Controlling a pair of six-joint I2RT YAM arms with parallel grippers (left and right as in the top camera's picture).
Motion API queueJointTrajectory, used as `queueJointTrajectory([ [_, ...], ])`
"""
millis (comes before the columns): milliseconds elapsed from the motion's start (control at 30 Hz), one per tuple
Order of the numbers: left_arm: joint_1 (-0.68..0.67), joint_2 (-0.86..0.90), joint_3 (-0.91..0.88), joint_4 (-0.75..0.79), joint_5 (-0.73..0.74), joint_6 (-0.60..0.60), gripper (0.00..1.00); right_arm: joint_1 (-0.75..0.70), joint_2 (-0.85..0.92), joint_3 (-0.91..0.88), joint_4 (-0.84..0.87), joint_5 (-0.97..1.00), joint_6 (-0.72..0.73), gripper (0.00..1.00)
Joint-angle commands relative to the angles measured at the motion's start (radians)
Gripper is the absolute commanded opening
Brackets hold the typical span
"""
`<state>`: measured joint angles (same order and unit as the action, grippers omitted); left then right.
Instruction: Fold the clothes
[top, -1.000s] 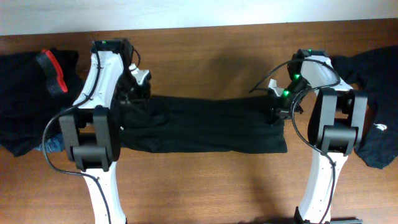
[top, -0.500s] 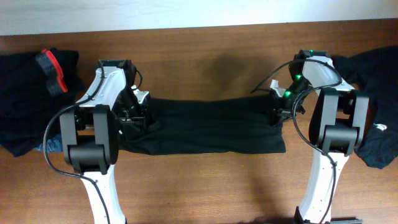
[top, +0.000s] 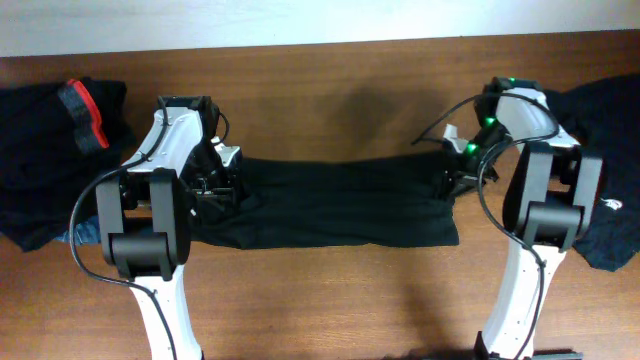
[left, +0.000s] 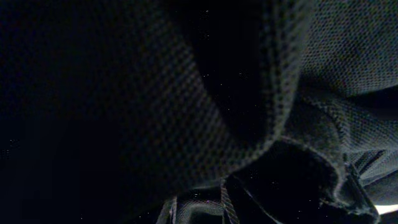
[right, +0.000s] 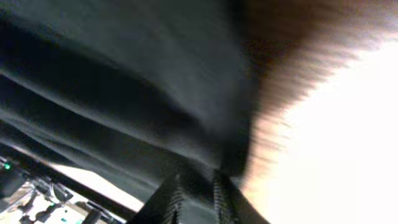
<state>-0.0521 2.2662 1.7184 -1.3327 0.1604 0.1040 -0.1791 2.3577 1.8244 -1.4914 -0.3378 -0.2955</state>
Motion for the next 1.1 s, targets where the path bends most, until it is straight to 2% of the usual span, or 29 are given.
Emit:
queueJointTrajectory([
  [0, 0.021, 0.024, -0.032, 0.031, -0.097, -0.002, 0.25, -0.056, 0.003, 0.02, -0.024, -0.011, 0.0, 0.34],
  [67, 0.021, 0.024, -0.032, 0.035, -0.097, -0.002, 0.26, -0.08, 0.003, 0.02, -0.039, -0.021, 0.0, 0.49],
  [133, 0.02, 0.024, -0.032, 0.034, -0.097, -0.002, 0.26, -0.09, 0.003, 0.019, -0.045, -0.026, 0.0, 0.57],
  [300, 0.019, 0.024, -0.032, 0.034, -0.097, -0.002, 0.26, -0.089, 0.003, 0.015, -0.045, -0.073, -0.018, 0.65],
  [533, 0.019, 0.024, -0.032, 0.034, -0.093, -0.002, 0.26, -0.087, 0.003, -0.05, -0.009, -0.131, -0.045, 0.65],
  [700, 0.019, 0.024, -0.032, 0.031, -0.093, -0.003, 0.26, -0.049, 0.003, -0.185, 0.122, -0.175, -0.044, 0.65],
  [767, 0.019, 0.024, -0.032, 0.031, -0.084, -0.002, 0.26, -0.025, 0.003, -0.227, 0.18, -0.193, -0.039, 0.63],
  [1067, 0.019, 0.024, -0.032, 0.018, -0.075, -0.002, 0.26, 0.029, 0.003, -0.265, 0.303, -0.193, 0.043, 0.3],
])
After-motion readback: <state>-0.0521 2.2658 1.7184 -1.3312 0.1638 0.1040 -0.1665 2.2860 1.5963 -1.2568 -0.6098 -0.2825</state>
